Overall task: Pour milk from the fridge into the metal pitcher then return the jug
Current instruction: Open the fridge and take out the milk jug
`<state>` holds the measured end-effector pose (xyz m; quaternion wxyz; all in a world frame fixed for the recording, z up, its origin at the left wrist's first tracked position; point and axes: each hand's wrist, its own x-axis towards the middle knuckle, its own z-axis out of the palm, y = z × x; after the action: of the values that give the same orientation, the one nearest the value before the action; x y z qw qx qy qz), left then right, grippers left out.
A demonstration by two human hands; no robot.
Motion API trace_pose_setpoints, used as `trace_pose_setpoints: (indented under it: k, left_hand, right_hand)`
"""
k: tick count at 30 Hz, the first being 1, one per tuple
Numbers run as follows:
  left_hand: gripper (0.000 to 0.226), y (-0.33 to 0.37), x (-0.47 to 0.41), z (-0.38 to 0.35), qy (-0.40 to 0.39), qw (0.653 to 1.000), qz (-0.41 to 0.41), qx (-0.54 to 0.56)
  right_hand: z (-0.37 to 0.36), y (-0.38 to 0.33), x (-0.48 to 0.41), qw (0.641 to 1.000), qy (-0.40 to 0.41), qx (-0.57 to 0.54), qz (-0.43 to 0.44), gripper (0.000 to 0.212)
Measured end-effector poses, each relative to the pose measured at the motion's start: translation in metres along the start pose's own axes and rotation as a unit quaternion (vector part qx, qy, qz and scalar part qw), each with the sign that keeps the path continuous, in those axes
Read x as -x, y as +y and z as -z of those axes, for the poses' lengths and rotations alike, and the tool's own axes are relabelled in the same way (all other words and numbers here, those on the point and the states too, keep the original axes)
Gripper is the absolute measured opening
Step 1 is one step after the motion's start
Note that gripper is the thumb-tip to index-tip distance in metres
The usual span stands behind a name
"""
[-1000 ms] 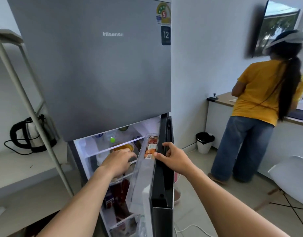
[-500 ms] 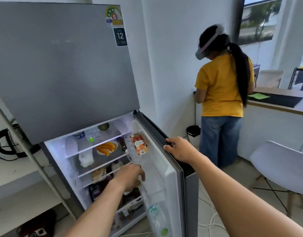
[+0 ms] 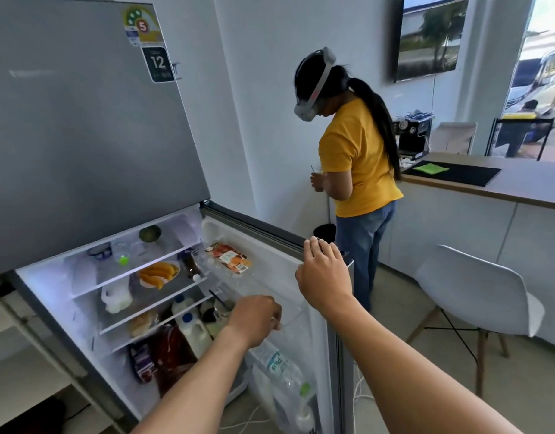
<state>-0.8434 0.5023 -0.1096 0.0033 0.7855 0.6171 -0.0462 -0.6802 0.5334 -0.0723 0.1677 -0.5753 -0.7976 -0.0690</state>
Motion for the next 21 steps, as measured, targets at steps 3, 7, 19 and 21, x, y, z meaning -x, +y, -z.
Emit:
trace_pose_setpoints:
  k: [3,7,19,21]
  left_hand:
    - [0.020,0.006,-0.009,-0.004,0.014,1.000,0.012,0.001]
    - [0.018,0.011,-0.014,-0.007,0.031,0.999,0.030,0.022]
    - [0.028,0.004,-0.001,-0.016,0.008,0.998,0.025,0.055]
    - [0.046,-0.005,0.007,-0.018,0.020,0.992,0.027,0.118]
  right_hand:
    - [0.000,0.009,-0.002,1.000,-0.022,-0.003,0.009,0.063]
    - [-0.002,0.017,-0.005,0.999,-0.029,0.009,0.019,0.065]
    - [-0.016,0.011,0.003,0.999,0.053,0.010,-0.006,0.060]
    - [-0.020,-0.001,0.009,0.993,0.112,-0.027,0.009,0.052]
